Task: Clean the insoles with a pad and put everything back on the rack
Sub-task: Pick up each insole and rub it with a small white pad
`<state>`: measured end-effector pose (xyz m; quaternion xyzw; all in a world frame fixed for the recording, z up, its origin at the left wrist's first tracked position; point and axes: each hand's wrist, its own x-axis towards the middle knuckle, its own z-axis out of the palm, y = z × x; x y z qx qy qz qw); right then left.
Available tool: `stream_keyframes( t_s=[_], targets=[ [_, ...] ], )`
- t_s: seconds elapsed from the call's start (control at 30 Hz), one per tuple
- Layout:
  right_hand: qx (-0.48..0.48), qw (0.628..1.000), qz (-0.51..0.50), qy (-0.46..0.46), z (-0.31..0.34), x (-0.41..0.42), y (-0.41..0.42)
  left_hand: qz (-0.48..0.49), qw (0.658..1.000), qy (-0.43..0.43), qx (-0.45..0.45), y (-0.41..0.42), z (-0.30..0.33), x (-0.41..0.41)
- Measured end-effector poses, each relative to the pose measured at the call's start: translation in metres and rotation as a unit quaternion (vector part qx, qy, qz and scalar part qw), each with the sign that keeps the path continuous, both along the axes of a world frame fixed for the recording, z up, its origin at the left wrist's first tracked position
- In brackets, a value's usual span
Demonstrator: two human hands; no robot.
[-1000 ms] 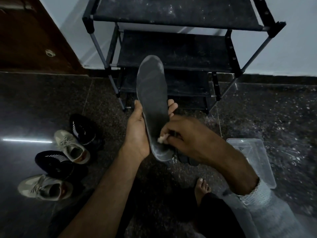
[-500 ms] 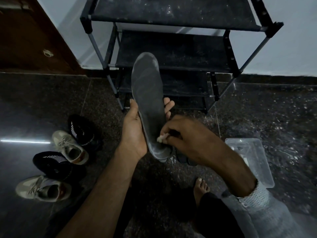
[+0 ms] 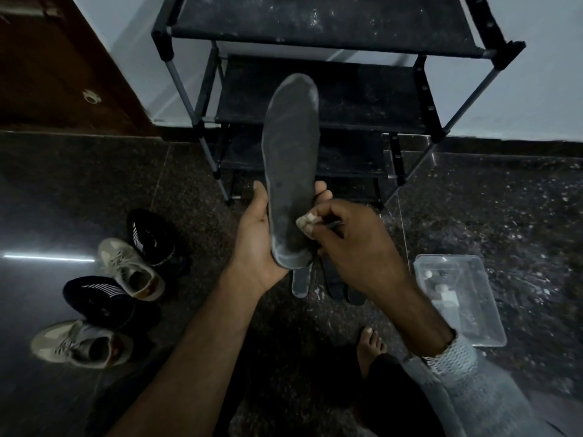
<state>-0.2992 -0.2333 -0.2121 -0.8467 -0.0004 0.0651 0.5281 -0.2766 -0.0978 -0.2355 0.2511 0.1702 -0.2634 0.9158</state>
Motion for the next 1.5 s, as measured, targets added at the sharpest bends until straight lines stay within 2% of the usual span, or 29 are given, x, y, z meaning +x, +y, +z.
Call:
stream_keyframes(
  t_s=[0.23,0.37,0.47,0.6,0.67,0.87,0.93,1.03,1.1,1.2,1.37,1.43,1.5],
  targets=[
    [-0.15,0.984,0.022,-0.093,0.003,-0.006,0.008,0.011,1.0,-0.004,0.028,-0.001,0.005,0.0],
    [-0.199,0.965,0.164,-0.053,0.014,-0.009,0.006,0.027,0.999,0.004,0.031,-0.001,0.002,0.0],
    [-0.188,0.957,0.218,-0.029,0.018,-0.009,0.003,0.029,0.999,0.008,0.031,-0.002,0.002,0.0],
    [-0.151,0.983,0.08,-0.069,0.011,-0.007,0.012,-0.021,0.999,0.007,0.038,-0.005,0.006,-0.005],
    [-0.155,0.982,0.059,-0.086,0.007,-0.007,0.017,-0.027,0.999,0.014,0.035,-0.005,0.007,-0.006],
    [-0.135,0.958,0.251,-0.036,0.015,-0.007,0.007,0.022,0.999,0.013,0.048,-0.002,0.006,-0.003],
    [-0.133,0.963,0.229,-0.051,0.014,-0.008,0.008,0.017,0.999,0.013,0.046,-0.002,0.005,-0.002],
    [-0.124,0.98,0.118,-0.097,0.007,-0.009,0.017,-0.015,0.999,0.012,0.048,-0.005,0.005,-0.005],
    [-0.12,0.982,0.08,-0.12,0.004,-0.009,0.021,-0.028,0.999,0.014,0.042,-0.006,0.006,-0.006],
    [-0.122,0.977,0.115,-0.129,0.004,-0.009,0.02,-0.023,0.998,0.01,0.049,-0.004,0.005,-0.006],
    [-0.142,0.951,0.265,-0.075,0.013,-0.005,0.005,0.019,0.999,0.017,0.038,-0.001,0.005,-0.004],
    [-0.144,0.952,0.256,-0.083,0.013,-0.005,0.003,0.013,0.999,0.018,0.04,-0.002,0.006,-0.004],
    [-0.158,0.959,0.205,-0.113,0.011,-0.007,0.008,-0.003,0.999,0.022,0.04,-0.004,0.007,-0.005]
  ],
)
